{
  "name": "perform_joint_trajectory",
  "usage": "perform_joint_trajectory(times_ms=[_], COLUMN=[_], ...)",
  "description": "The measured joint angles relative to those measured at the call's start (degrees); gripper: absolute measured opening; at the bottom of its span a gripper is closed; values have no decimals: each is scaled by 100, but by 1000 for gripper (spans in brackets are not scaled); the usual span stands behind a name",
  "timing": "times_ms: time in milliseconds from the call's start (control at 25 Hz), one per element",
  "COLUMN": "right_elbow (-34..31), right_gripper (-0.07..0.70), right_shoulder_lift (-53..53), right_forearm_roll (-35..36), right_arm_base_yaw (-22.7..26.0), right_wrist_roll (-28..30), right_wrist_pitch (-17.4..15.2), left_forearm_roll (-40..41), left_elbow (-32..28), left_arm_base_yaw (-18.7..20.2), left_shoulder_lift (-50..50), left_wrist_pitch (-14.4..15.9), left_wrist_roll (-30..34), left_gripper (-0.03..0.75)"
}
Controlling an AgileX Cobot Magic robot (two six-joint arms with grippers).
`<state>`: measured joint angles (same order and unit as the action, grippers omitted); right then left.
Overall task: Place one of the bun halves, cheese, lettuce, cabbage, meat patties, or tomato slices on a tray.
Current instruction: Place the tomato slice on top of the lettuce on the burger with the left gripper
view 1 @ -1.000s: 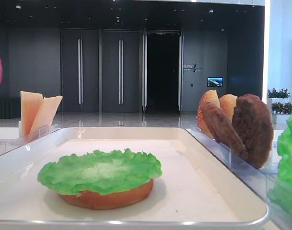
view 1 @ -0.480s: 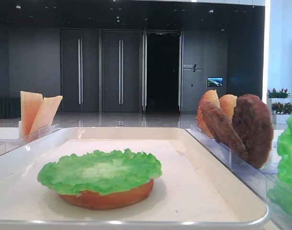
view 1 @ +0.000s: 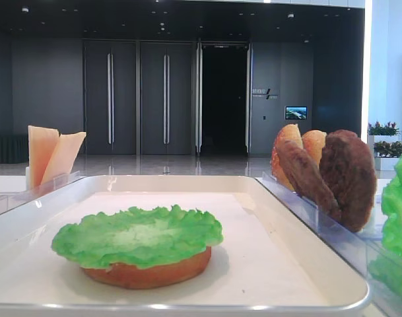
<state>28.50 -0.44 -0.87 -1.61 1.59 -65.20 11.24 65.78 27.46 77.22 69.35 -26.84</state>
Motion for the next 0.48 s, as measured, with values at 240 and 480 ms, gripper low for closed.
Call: perform_joint_trajectory(times_ms=[240,480], right_elbow=[0,0], right_gripper=[303,303], right_shoulder_lift=[0,0], right_forearm_roll=[0,0], right_arm_base_yaw=[0,0], right_wrist_roll=[0,0], right_wrist_pitch=[0,0], left_forearm_roll=[-93,-116], left_elbow=[-310,-1044], left_arm_base_yaw=[5,5], left_shoulder_lift=[-197,-774], left_wrist_pitch=[44,-127], left_wrist_roll=[-25,-199], left_gripper=[46,46])
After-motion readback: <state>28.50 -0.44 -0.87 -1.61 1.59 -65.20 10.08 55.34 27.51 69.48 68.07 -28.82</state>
